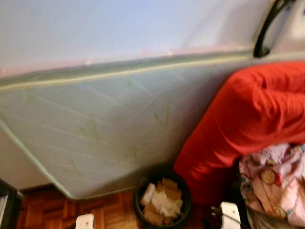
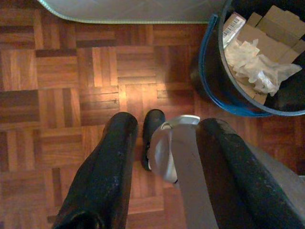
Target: Clean up the room
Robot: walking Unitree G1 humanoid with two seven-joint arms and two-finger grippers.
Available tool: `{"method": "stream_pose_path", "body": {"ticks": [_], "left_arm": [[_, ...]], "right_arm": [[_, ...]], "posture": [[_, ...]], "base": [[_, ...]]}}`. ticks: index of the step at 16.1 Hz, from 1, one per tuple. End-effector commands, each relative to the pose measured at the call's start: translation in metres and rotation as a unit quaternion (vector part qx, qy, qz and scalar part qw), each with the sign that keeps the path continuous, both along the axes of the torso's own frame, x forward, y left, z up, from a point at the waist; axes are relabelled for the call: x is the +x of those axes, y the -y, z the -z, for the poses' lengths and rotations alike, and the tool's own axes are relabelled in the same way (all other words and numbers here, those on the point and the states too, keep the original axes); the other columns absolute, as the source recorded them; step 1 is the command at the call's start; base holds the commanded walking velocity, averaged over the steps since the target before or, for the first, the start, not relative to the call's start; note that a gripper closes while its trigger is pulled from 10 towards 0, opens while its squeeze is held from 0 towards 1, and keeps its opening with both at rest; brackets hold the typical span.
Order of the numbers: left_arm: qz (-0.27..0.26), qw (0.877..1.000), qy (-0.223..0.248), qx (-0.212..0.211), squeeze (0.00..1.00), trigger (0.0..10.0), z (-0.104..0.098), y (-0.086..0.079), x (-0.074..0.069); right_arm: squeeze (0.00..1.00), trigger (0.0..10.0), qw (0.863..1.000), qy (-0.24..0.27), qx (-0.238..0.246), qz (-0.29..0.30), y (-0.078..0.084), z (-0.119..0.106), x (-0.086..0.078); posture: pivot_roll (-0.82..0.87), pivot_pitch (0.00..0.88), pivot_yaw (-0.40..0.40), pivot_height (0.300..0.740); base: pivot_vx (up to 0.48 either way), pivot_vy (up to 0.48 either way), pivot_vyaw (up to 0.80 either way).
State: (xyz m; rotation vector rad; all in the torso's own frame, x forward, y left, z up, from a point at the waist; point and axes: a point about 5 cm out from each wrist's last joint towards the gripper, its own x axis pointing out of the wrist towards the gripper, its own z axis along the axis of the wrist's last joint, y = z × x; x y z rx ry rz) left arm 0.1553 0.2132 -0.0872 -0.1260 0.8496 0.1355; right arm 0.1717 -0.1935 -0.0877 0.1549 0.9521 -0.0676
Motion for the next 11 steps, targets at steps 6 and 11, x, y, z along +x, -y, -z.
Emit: {"method": "stream_pose_path", "body": {"ticks": [6,11], "left_arm": [[0.001,1.000,-0.004,0.003,0.00,10.0,0.0005,-0.0024,-0.0022],[0.002,1.000,-0.005,0.005,0.00,10.0,0.0006,-0.0020,-0.0021]], "right_arm": [[0.00,10.0,1.000,-0.009,0.002,0.011,-0.0001,0.0023,-0.0047],[0.00,10.0,1.000,-0.008,0.001,0.012,0.0006,0.0022,-0.0046]], "posture": [[0.10,0.000,-0.055,0.740],[0.10,0.000,-0.057,0.740]], "base": [[-0.266,0.000,0.00],[-0.104,0.000,0.00]]}}
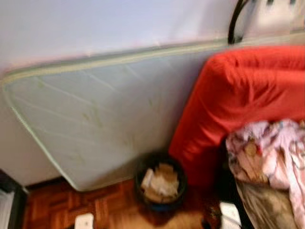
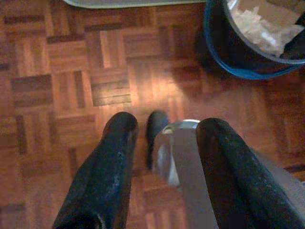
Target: Clean up the room
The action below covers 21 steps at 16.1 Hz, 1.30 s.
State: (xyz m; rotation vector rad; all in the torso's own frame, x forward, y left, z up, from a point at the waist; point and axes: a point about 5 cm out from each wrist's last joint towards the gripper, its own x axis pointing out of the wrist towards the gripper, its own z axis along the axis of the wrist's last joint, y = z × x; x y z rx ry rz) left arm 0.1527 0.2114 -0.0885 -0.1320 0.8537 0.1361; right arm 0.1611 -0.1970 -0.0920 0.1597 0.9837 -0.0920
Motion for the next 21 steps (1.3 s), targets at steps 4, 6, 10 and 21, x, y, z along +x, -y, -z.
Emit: {"method": "stream_pose_path", "body": {"ticks": [4,6,10,21], "left_arm": [[0.005,1.000,-0.005,0.007,0.00,10.0,-0.0005,-0.0036,0.0004],[0.004,1.000,-0.005,0.007,0.00,10.0,-0.0005,-0.0033,0.0005],[0.005,1.000,-0.007,0.007,0.00,10.0,-0.0002,-0.0030,0.0004],[0.026,0.999,-0.011,0.031,0.00,10.0,-0.0009,-0.0041,0.0017]], "right_arm": [[0.00,10.0,1.000,0.005,0.003,0.004,-0.0027,-0.0018,0.0055],[0.00,10.0,1.000,0.005,0.002,0.001,-0.0025,-0.0019,0.0056],[0.00,10.0,1.000,0.003,0.002,0.001,-0.0023,-0.0018,0.0055],[0.00,10.0,1.000,0.002,0.002,-0.001,-0.0026,-0.0018,0.0059]], "posture": [[0.10,0.000,-0.057,0.740],[0.10,0.000,-0.059,0.740],[0.10,0.000,-0.059,0.740],[0.09,0.000,-0.056,0.740]], "base": [[0.000,0.000,-0.20],[0.000,0.000,-0.79],[0.000,0.000,-0.79],[0.000,-0.134,-0.79]]}}
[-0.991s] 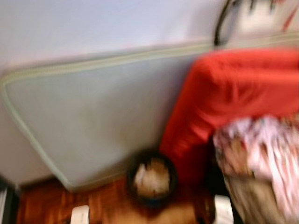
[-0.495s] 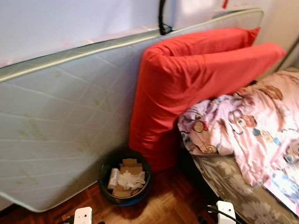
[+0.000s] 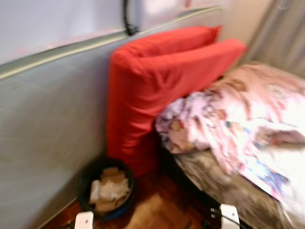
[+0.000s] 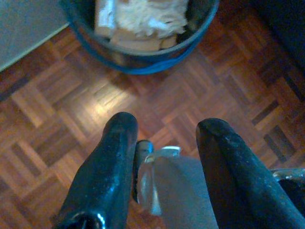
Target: Clean up the room
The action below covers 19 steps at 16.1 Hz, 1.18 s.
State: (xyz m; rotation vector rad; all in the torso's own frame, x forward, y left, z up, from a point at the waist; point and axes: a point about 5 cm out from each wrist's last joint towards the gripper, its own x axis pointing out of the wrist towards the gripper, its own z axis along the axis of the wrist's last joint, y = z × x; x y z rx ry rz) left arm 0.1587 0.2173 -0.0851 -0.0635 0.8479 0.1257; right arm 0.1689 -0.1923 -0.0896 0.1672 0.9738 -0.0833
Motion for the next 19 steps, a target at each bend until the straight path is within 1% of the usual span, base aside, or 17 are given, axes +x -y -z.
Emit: {"method": "stream_pose_path", "body": {"ticks": [1,5,10,12,13,14,15,17,19], "left_arm": [[0.008,1.000,-0.013,0.004,0.00,10.0,0.002,0.002,-0.004],[-0.004,1.000,-0.009,-0.001,0.00,10.0,0.002,0.002,-0.003],[-0.007,1.000,-0.009,-0.004,0.00,10.0,0.002,0.002,-0.003],[0.000,1.000,-0.009,-0.004,0.00,10.0,0.002,0.003,-0.003],[0.002,1.000,-0.008,-0.003,0.00,10.0,0.002,0.003,-0.003],[0.021,0.998,0.063,-0.006,0.00,10.0,-0.013,0.025,0.032],[0.025,0.997,0.078,-0.007,0.00,10.0,-0.017,0.030,0.039],[0.017,0.999,0.038,-0.007,0.00,10.0,-0.009,0.021,0.027],[0.013,1.000,0.023,-0.005,0.00,10.0,-0.006,0.018,0.022]], "right_arm": [[0.00,10.0,1.000,-0.003,-0.003,0.001,0.002,0.000,-0.002],[0.00,10.0,1.000,-0.003,-0.003,0.002,0.002,0.000,-0.001],[0.00,10.0,1.000,-0.002,-0.004,0.001,0.002,0.000,0.000],[0.00,10.0,1.000,0.003,-0.003,0.004,0.003,-0.001,0.000],[0.00,10.0,1.000,0.005,-0.003,0.004,0.003,-0.001,0.000],[0.00,10.0,1.000,0.006,-0.003,0.005,0.003,-0.001,0.000],[0.00,10.0,1.000,0.006,-0.004,0.005,0.003,-0.001,0.001],[0.00,10.0,1.000,0.006,-0.004,0.005,0.003,-0.001,0.001],[0.00,10.0,1.000,0.006,-0.004,0.007,0.003,-0.001,0.001]], "posture": [[0.09,0.000,-0.056,0.740],[0.09,0.000,-0.058,0.740],[0.09,0.000,-0.060,0.740],[0.09,0.000,-0.062,0.740],[0.09,0.000,-0.063,0.740],[0.09,0.000,-0.064,0.740],[0.09,0.000,-0.064,0.740],[0.08,0.004,-0.065,0.740],[0.08,0.013,-0.061,0.740]], "base": [[0.000,-0.379,-0.79],[0.000,0.000,-0.79],[0.000,0.000,-0.79],[0.000,0.000,0.00],[0.000,-0.330,0.00],[0.000,-0.356,0.00],[0.000,-0.360,0.00],[0.000,-0.362,0.00],[0.000,-0.362,0.00]]}}
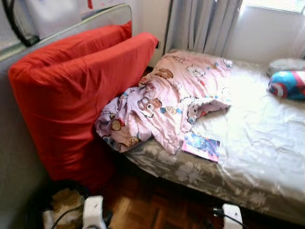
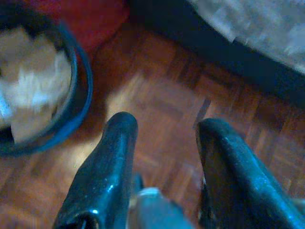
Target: Clean up the room
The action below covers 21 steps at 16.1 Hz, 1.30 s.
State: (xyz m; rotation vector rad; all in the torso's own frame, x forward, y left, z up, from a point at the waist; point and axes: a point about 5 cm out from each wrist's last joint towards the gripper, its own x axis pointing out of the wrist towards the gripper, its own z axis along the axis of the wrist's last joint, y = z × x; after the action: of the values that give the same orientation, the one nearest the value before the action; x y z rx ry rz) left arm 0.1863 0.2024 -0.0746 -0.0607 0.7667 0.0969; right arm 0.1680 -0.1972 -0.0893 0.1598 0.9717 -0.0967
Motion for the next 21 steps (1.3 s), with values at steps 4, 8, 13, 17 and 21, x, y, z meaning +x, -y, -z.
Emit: {"method": "stream_pose_path", "body": {"ticks": [4,8,13,17,21], "left_arm": [[-0.004,0.999,-0.036,-0.003,0.00,10.0,0.008,-0.002,-0.014],[-0.006,0.999,-0.043,-0.002,0.00,10.0,0.009,-0.006,-0.017],[-0.007,0.999,-0.045,-0.002,0.00,10.0,0.009,-0.007,-0.018],[-0.004,0.999,-0.043,-0.001,0.00,10.0,0.008,-0.008,-0.017],[0.001,0.999,-0.040,0.000,0.00,10.0,0.007,-0.006,-0.014]], "right_arm": [[0.00,10.0,1.000,0.006,0.002,0.006,-0.002,-0.001,0.002],[0.00,10.0,1.000,0.002,0.003,0.009,-0.002,0.000,0.001],[0.00,10.0,1.000,0.009,0.004,0.010,-0.003,-0.001,0.003],[0.00,10.0,1.000,0.010,0.003,0.012,-0.003,-0.001,0.003],[0.00,10.0,1.000,0.011,0.004,0.012,-0.003,-0.001,0.003]], "posture": [[0.07,0.022,-0.058,0.740],[0.07,0.023,-0.055,0.740],[0.07,0.014,-0.052,0.740],[0.07,0.000,-0.049,0.740],[0.07,0.000,-0.047,0.740]], "base": [[0.000,-0.363,0.00],[0.000,-0.363,-0.39],[0.000,-0.363,0.00],[0.000,-0.363,0.00],[0.000,-0.365,0.00]]}}
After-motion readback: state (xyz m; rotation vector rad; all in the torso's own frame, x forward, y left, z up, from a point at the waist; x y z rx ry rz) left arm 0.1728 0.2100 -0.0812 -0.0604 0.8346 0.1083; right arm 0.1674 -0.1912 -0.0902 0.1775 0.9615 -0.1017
